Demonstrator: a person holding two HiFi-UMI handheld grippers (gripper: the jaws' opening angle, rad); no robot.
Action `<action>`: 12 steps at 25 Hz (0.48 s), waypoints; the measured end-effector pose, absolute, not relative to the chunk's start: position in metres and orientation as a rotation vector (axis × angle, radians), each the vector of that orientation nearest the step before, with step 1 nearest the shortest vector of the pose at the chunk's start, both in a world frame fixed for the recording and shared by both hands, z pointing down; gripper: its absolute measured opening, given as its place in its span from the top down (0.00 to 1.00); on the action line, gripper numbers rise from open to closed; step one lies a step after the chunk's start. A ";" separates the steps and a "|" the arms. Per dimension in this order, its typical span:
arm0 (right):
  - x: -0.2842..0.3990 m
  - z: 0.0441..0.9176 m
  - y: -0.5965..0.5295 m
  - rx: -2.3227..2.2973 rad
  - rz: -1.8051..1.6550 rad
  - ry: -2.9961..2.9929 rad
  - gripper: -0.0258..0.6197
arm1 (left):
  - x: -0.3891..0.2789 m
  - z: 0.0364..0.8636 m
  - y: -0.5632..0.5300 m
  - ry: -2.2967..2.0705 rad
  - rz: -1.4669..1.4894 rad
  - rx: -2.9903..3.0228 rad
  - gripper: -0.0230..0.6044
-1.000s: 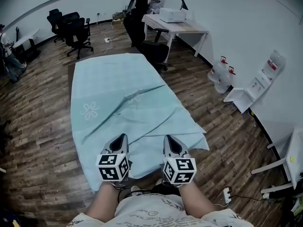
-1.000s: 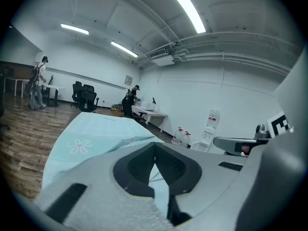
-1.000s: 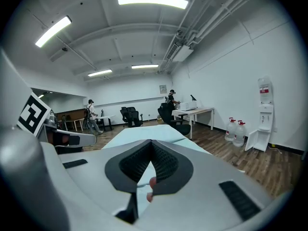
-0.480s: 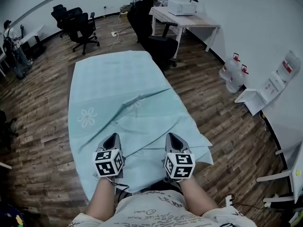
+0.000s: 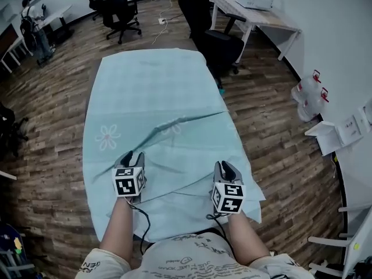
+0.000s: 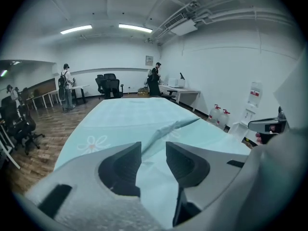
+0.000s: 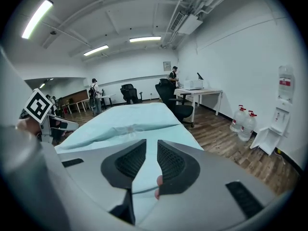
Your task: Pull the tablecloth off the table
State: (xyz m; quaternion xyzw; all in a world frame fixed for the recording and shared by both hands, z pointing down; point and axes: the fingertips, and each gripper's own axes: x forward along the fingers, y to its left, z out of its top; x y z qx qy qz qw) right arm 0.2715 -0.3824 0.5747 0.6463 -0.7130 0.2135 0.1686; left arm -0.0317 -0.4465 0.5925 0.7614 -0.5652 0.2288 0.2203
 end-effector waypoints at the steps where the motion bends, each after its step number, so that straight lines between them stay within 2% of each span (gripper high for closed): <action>1: 0.276 0.583 -0.389 1.824 0.621 -2.016 0.80 | -0.037 0.600 -0.455 -1.570 0.654 2.094 0.70; 5: 0.297 0.614 -0.416 1.800 0.673 -1.947 0.73 | -0.067 0.634 -0.488 -1.584 0.760 2.045 0.59; 9: 0.322 0.648 -0.429 1.781 0.723 -1.856 0.59 | -0.099 0.671 -0.504 -1.584 0.866 1.990 0.50; 12: 0.337 0.673 -0.435 1.756 0.768 -1.773 0.56 | -0.123 0.697 -0.516 -1.576 0.911 1.933 0.46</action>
